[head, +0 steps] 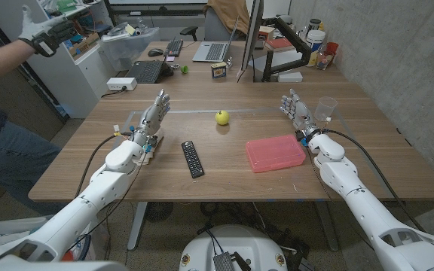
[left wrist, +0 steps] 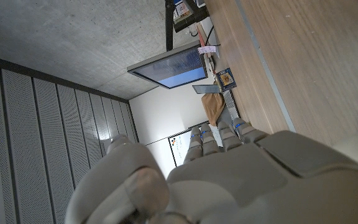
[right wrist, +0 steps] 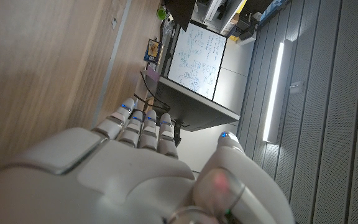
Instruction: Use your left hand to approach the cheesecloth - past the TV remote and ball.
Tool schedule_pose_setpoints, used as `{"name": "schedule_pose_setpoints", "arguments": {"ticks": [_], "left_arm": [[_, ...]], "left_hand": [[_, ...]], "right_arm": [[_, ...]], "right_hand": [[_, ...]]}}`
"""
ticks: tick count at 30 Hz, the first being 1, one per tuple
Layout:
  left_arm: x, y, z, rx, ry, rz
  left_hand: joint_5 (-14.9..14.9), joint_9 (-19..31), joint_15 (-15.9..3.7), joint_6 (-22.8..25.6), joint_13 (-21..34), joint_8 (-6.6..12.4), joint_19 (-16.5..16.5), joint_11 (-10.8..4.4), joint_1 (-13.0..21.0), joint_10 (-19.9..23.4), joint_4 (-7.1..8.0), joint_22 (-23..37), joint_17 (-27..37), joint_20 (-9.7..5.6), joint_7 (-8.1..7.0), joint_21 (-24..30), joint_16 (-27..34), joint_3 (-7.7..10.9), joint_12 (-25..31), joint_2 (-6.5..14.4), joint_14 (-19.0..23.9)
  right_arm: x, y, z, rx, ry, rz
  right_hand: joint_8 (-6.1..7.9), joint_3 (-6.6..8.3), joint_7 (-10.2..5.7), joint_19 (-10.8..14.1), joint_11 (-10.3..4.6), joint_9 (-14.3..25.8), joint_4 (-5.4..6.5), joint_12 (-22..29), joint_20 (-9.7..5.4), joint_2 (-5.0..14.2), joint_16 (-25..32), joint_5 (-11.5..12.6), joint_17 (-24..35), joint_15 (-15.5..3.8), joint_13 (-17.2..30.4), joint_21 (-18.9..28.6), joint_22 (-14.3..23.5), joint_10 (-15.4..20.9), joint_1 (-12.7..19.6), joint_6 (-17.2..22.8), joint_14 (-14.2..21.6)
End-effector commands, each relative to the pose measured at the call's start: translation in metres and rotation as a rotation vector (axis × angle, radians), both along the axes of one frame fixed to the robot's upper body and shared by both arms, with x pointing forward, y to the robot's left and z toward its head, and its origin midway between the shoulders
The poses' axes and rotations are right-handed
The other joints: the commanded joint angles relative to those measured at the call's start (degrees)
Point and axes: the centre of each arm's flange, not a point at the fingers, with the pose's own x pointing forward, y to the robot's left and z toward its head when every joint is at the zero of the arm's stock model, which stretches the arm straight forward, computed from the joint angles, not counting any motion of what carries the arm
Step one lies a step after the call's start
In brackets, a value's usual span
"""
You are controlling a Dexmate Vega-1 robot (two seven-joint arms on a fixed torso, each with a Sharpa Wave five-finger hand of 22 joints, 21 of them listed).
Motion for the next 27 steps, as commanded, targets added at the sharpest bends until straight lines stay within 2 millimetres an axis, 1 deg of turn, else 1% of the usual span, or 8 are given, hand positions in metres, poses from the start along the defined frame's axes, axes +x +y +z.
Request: {"name": "schedule_pose_setpoints", "arguments": {"ticks": [1, 2, 10, 15, 18, 21, 27], "left_arm": [[-0.003, 0.006, 0.008, 0.041, 0.001, 0.017], [-0.003, 0.007, 0.009, 0.045, 0.0, 0.019], [-0.009, 0.014, 0.01, 0.062, 0.002, 0.034], [-0.013, 0.019, 0.011, 0.09, 0.008, 0.052], [-0.016, 0.022, 0.011, 0.107, 0.011, 0.06], [-0.019, 0.026, 0.011, 0.11, 0.007, 0.068], [-0.022, 0.029, 0.011, 0.11, 0.0, 0.072]], "left_hand": [[0.16, 0.06, -0.32, -0.13, 0.32, 0.03, -0.12, -0.46, 0.65, 0.0, -0.3, 0.33, 0.16, 0.42, -0.19, 0.27, 0.33, -0.24, 0.19, -0.06, 0.02], [0.16, 0.07, -0.31, -0.14, 0.32, 0.03, -0.13, -0.75, 0.7, -0.07, -0.32, 0.33, 0.16, 0.42, -0.19, 0.27, 0.34, -0.26, 0.16, -0.05, 0.05], [0.14, 0.08, -0.34, -0.08, 0.33, 0.03, -0.16, -0.62, 0.92, 0.09, -0.4, 0.34, 0.16, 0.57, -0.24, 0.28, 0.34, -0.32, 0.21, -0.02, 0.08], [0.13, 0.08, -0.37, -0.1, 0.33, 0.02, -0.2, -0.83, 1.06, 0.11, -0.44, 0.35, 0.17, 0.67, -0.24, 0.28, 0.34, -0.37, 0.2, 0.01, 0.12], [0.12, 0.09, -0.38, -0.12, 0.34, 0.0, -0.22, -0.46, 1.14, 0.16, -0.47, 0.35, 0.17, 0.75, -0.3, 0.28, 0.36, -0.4, 0.22, 0.02, 0.17], [0.1, 0.09, 0.23, -0.04, 0.34, 0.02, -0.11, 0.29, 1.32, 0.5, -0.52, 0.36, 0.18, 0.23, -0.2, 0.34, 0.45, -0.48, 0.33, 0.06, 0.44], [0.09, 0.1, 0.26, -0.02, 0.34, 0.02, -0.08, 0.34, 1.42, 0.53, -0.55, 0.36, 0.18, -0.02, -0.16, 0.36, 0.45, -0.53, 0.32, 0.08, 0.49]], "right_arm": [[0.002, -0.003, 0.003, -0.002, -0.009, -0.009], [0.002, -0.004, 0.003, -0.002, -0.008, -0.009], [0.003, -0.006, 0.003, 0.004, -0.007, -0.013], [0.004, -0.005, 0.003, 0.01, -0.01, -0.009], [0.005, -0.004, 0.004, 0.01, -0.013, -0.008], [0.005, -0.003, 0.005, 0.009, -0.012, -0.009], [0.006, -0.002, 0.006, 0.009, -0.015, -0.009]], "right_hand": [[-0.08, -0.08, 0.18, 0.43, -0.05, 0.26, -0.34, -0.22, 0.11, 0.17, 0.16, 0.34, 0.22, 0.09, 0.29, -0.13, 0.26, 0.56, 0.51, 0.44, 0.46], [-0.09, -0.09, 0.12, 0.44, -0.02, 0.26, -0.34, -0.23, 0.12, 0.16, 0.15, 0.34, 0.22, 0.1, 0.29, -0.13, 0.26, 0.57, 0.51, 0.43, 0.45], [-0.12, -0.19, 0.13, 0.45, -0.03, 0.27, -0.36, -0.3, 0.14, 0.11, 0.14, 0.33, 0.23, 0.11, 0.3, -0.21, 0.27, 0.64, 0.46, 0.45, 0.46], [-0.13, -0.23, 0.04, 0.45, -0.09, 0.27, -0.37, -0.35, 0.15, 0.11, 0.13, 0.33, 0.23, 0.09, 0.3, -0.25, 0.27, 0.64, 0.43, 0.45, 0.46], [-0.14, -0.25, 0.12, 0.47, -0.09, 0.27, -0.38, -0.35, 0.18, 0.12, 0.17, 0.33, 0.24, 0.18, 0.3, -0.27, 0.27, 0.72, 0.42, 0.46, 0.55], [-0.15, -0.26, 0.07, 0.47, -0.08, 0.27, -0.4, -0.38, 0.14, 0.13, 0.14, 0.33, 0.23, 0.13, 0.3, -0.3, 0.27, 0.72, 0.44, 0.46, 0.51], [-0.16, -0.27, 0.0, 0.47, -0.1, 0.28, -0.44, -0.45, 0.11, 0.19, 0.12, 0.34, 0.22, 0.07, 0.3, -0.35, 0.27, 0.72, 0.48, 0.48, 0.48]]}}
